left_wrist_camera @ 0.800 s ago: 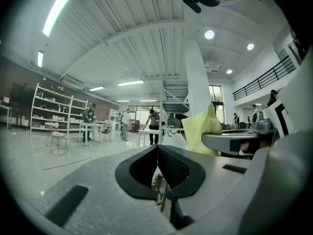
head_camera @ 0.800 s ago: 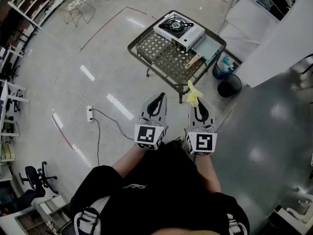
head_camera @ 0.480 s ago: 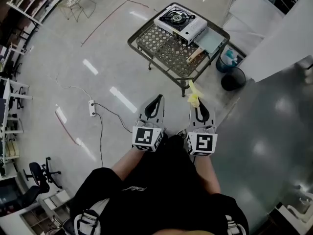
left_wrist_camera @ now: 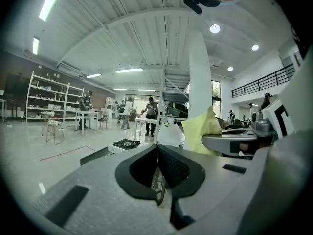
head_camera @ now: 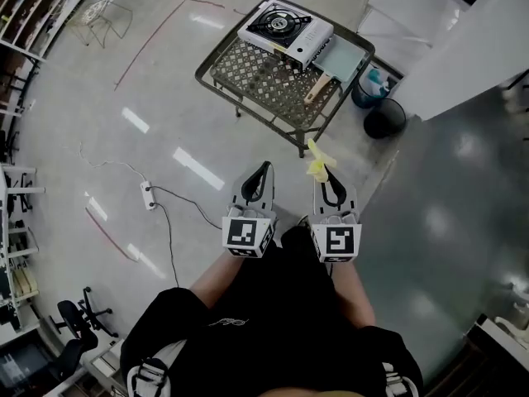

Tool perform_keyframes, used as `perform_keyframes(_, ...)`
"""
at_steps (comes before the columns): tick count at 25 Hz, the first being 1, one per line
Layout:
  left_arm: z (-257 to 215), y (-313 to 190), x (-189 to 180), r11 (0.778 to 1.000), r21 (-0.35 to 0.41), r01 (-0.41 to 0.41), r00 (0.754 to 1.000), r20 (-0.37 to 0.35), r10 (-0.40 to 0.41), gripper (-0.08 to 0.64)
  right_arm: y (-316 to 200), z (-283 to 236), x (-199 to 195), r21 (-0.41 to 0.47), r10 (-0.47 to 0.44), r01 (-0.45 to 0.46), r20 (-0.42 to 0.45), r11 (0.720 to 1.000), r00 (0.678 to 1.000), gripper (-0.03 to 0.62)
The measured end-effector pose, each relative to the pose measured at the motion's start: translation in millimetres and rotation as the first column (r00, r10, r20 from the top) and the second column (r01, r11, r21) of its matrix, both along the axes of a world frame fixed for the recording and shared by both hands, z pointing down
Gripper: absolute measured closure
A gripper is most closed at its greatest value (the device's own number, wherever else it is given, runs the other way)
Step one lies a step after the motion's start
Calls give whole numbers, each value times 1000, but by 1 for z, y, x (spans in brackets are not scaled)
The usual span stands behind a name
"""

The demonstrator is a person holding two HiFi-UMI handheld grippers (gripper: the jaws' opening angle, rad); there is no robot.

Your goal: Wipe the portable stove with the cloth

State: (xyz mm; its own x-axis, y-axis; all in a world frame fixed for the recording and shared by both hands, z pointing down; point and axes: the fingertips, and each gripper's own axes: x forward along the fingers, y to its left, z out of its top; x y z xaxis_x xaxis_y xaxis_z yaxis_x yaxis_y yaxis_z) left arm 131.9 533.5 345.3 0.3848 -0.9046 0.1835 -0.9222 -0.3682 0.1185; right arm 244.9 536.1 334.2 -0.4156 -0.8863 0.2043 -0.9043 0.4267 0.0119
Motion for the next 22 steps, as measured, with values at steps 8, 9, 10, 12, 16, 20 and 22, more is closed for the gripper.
perform_keyframes(8,7,-68,-63,997,-36,-64,997,-53,62,541,-65,-1,-70,-11,-2,1,-72,1000,997,569)
perform_keyframes(9,8,-79,-72,997,-38,-73,996,-58,70,541,-74,-1,-81,-9,-5,4,-84,1000,996,569)
perform_keyframes(10,7,-90,-82,996,-37,-79,995,-61,76,541,-84,-2,-91,-7,-8,7,-95,1000,995,569)
perform_keyframes(12,5,-109,-103,996,-32,-87,994,-65,84,541,-102,-4,-111,-3,-10,10,-113,1000,994,569)
perform_keyframes(16,3,-135,-141,994,-41,-101,992,-76,98,541,-131,-6,-147,-11,-11,10,-133,1000,991,569)
perform_keyframes(20,6,-150,-166,989,-59,-138,987,-91,132,541,-154,-4,-168,-19,-3,0,-164,1000,986,569)
perform_keyframes(22,13,-157,-177,987,-81,-139,986,-105,130,541,-161,-2,-174,-28,-3,-2,-185,1000,983,569)
